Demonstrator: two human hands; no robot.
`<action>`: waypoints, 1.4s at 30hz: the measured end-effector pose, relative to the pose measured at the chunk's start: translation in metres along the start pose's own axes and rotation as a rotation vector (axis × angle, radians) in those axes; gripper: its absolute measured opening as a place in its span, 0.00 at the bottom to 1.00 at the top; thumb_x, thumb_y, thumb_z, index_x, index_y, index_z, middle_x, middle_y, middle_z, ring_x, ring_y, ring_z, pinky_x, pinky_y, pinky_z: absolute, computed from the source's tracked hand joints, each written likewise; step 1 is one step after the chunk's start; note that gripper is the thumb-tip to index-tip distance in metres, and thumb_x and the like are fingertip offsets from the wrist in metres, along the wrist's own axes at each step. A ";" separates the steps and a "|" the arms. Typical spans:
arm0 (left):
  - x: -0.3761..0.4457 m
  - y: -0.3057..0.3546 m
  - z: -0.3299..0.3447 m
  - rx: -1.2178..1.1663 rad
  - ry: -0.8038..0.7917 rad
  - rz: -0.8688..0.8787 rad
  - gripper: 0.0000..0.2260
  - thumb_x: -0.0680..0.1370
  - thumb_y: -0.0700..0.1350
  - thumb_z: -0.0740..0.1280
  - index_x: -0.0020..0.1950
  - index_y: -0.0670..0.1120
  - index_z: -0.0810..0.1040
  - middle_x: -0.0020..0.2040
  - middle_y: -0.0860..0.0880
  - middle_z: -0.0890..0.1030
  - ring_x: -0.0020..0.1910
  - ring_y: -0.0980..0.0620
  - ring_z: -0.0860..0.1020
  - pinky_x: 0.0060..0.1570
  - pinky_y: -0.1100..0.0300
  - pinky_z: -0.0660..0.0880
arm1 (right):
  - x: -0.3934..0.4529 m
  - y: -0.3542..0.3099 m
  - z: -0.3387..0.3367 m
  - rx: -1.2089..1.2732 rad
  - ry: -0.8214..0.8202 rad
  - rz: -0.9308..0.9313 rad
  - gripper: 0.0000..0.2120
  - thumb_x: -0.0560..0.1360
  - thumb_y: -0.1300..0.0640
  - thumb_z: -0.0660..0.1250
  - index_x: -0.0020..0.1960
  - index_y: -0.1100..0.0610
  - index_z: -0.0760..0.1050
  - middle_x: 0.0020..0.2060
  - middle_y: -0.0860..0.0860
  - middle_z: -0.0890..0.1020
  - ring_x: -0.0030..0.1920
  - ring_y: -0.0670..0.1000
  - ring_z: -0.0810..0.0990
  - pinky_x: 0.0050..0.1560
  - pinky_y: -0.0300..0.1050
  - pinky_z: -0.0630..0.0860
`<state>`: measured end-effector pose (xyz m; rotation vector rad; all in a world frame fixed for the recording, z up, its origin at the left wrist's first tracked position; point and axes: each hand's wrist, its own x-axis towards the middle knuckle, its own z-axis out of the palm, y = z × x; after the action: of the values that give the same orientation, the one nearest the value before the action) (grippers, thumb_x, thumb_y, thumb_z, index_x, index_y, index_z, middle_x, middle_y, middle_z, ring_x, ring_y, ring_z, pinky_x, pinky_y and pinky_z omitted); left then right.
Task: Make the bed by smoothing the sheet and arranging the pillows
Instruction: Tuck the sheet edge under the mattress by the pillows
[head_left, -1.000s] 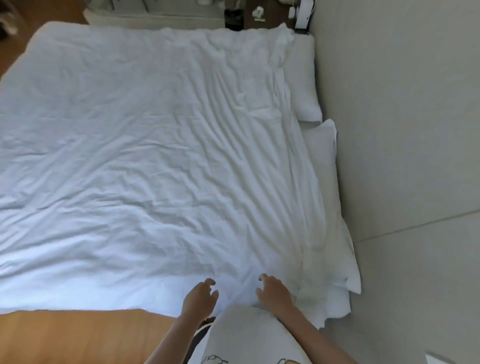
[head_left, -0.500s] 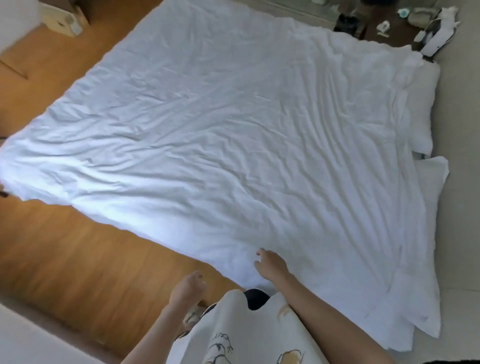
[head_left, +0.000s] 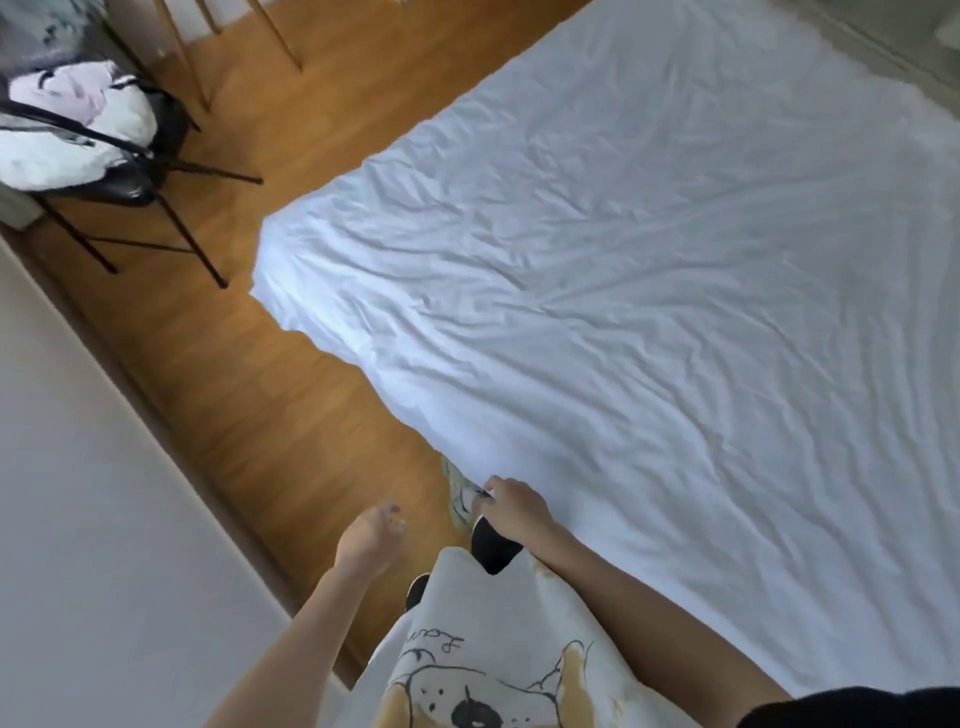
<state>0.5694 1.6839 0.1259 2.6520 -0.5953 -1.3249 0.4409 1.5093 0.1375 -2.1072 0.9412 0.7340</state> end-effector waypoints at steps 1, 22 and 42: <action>0.014 -0.008 -0.016 -0.016 0.008 -0.015 0.16 0.80 0.48 0.59 0.67 0.47 0.72 0.63 0.47 0.77 0.58 0.49 0.77 0.52 0.58 0.74 | 0.020 -0.020 -0.006 -0.017 -0.020 -0.019 0.13 0.79 0.53 0.55 0.57 0.58 0.73 0.48 0.53 0.77 0.51 0.55 0.75 0.47 0.48 0.73; 0.303 -0.225 -0.416 0.071 0.018 -0.113 0.16 0.81 0.47 0.56 0.67 0.46 0.70 0.64 0.44 0.74 0.63 0.44 0.71 0.60 0.53 0.70 | 0.358 -0.468 -0.096 -0.155 -0.080 -0.159 0.18 0.80 0.56 0.57 0.68 0.57 0.68 0.61 0.55 0.77 0.60 0.57 0.75 0.57 0.48 0.73; 0.555 -0.220 -0.770 0.503 -0.103 0.252 0.17 0.81 0.47 0.55 0.69 0.46 0.66 0.65 0.46 0.71 0.63 0.45 0.71 0.55 0.52 0.72 | 0.598 -0.732 -0.232 -0.040 -0.087 0.036 0.18 0.79 0.51 0.59 0.67 0.56 0.71 0.61 0.55 0.77 0.61 0.57 0.75 0.56 0.48 0.72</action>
<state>1.5410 1.6127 0.1230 2.7455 -1.3899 -1.3859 1.4128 1.4501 0.1139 -2.0797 0.9265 0.8615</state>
